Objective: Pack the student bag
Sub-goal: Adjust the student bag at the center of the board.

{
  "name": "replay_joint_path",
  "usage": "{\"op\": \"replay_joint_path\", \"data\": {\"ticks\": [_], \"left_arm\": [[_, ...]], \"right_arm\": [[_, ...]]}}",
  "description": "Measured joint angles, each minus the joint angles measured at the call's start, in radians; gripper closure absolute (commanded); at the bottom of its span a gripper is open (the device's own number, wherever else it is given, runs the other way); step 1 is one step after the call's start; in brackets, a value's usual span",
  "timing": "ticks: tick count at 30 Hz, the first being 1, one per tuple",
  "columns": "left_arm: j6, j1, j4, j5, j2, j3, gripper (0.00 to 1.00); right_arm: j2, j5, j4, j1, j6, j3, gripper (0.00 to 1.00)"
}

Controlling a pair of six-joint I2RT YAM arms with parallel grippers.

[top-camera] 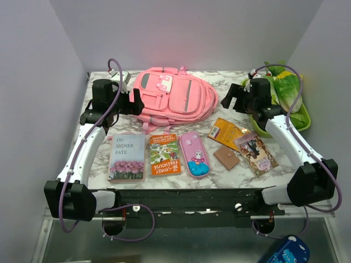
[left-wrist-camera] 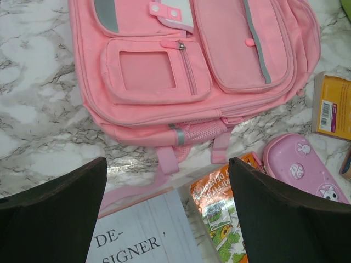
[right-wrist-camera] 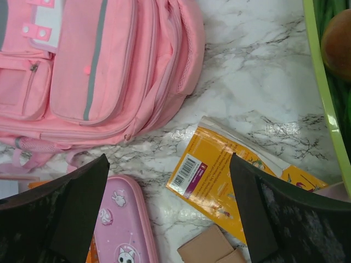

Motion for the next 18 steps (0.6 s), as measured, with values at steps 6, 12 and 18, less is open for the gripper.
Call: {"op": "replay_joint_path", "data": {"ticks": [6, 12, 18], "left_arm": [[-0.001, 0.0, 0.0, 0.0, 0.002, 0.0, 0.02], [-0.001, 0.0, -0.003, -0.011, 0.007, 0.0, 0.01], [-0.001, 0.002, -0.036, -0.027, 0.008, 0.0, 0.01]], "right_arm": [[0.097, 0.013, -0.038, 0.008, 0.0, 0.067, 0.0], [0.29, 0.009, -0.028, 0.019, 0.001, 0.203, 0.0], [0.497, 0.001, -0.02, 0.03, 0.01, 0.314, 0.13]]}}
